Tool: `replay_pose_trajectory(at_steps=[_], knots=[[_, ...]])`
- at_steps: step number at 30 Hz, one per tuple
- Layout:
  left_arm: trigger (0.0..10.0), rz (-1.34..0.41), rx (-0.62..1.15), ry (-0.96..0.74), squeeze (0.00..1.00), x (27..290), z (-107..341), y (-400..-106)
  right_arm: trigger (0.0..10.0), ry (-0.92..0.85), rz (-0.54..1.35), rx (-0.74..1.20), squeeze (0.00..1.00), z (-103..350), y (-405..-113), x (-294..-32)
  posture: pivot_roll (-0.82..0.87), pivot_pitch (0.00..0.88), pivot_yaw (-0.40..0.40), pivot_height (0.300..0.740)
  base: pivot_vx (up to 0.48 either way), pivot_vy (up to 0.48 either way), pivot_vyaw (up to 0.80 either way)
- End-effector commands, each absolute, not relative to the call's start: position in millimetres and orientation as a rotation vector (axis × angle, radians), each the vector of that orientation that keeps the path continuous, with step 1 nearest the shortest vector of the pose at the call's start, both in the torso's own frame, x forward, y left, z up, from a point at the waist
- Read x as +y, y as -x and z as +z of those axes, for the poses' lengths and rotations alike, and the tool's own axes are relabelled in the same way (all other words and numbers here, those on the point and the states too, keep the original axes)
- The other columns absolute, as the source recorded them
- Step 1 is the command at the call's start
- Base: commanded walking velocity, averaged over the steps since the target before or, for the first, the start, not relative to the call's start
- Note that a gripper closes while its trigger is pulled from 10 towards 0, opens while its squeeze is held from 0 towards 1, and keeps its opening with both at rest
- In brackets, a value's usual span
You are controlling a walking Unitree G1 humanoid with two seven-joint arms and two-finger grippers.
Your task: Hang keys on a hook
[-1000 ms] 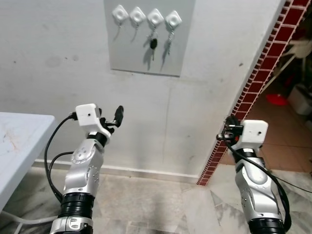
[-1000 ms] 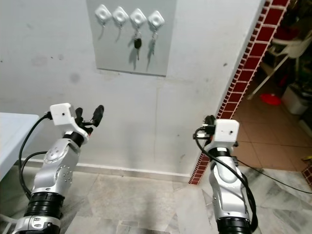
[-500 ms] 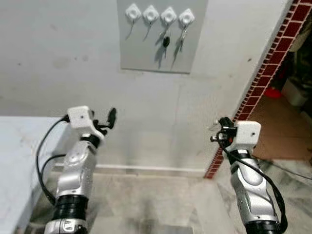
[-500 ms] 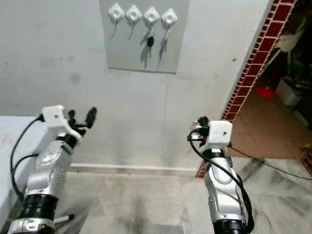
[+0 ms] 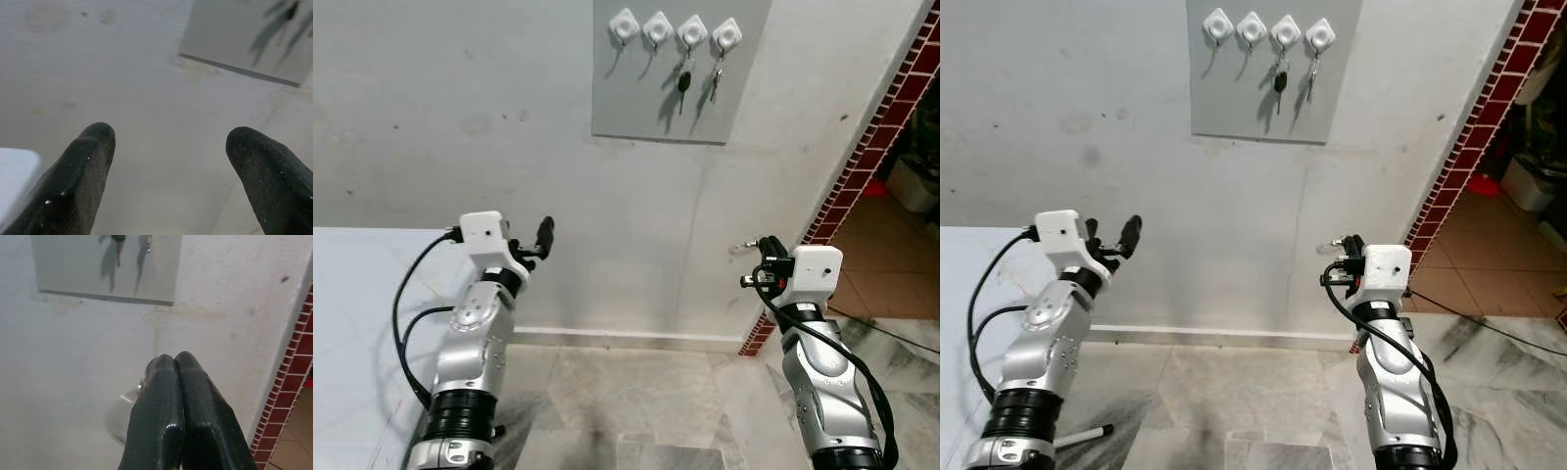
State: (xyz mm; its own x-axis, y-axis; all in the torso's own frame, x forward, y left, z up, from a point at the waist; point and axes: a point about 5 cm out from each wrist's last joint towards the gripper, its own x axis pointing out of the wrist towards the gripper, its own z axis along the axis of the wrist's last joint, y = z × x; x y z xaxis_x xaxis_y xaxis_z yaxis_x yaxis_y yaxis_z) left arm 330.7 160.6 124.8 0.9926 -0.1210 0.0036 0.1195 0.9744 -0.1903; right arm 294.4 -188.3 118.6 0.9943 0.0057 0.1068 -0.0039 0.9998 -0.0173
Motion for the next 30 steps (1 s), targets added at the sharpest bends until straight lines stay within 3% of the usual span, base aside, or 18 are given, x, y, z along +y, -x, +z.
replay_pose_trajectory(at_steps=[1,21,30], knots=[[10.0,-0.136,-0.005,0.176,0.00,156.2,130.7,-332.1,10.0,0.017,-0.009,-0.138,0.00,127.3,-296.6,-192.7,0.01,0.000,-0.018,0.740,0.000,0.000,0.00],[10.0,-0.146,-0.098,0.175,0.00,156.0,159.3,-328.6,10.0,-0.004,0.134,-0.363,0.00,175.4,-290.2,-176.7,0.02,0.000,-0.019,0.740,0.000,0.000,0.00],[10.0,-0.124,-0.114,0.207,0.00,159.1,165.3,-327.4,10.0,-0.004,0.145,-0.367,0.00,179.8,-290.8,-177.1,0.02,0.000,-0.032,0.740,0.267,0.000,0.00]])
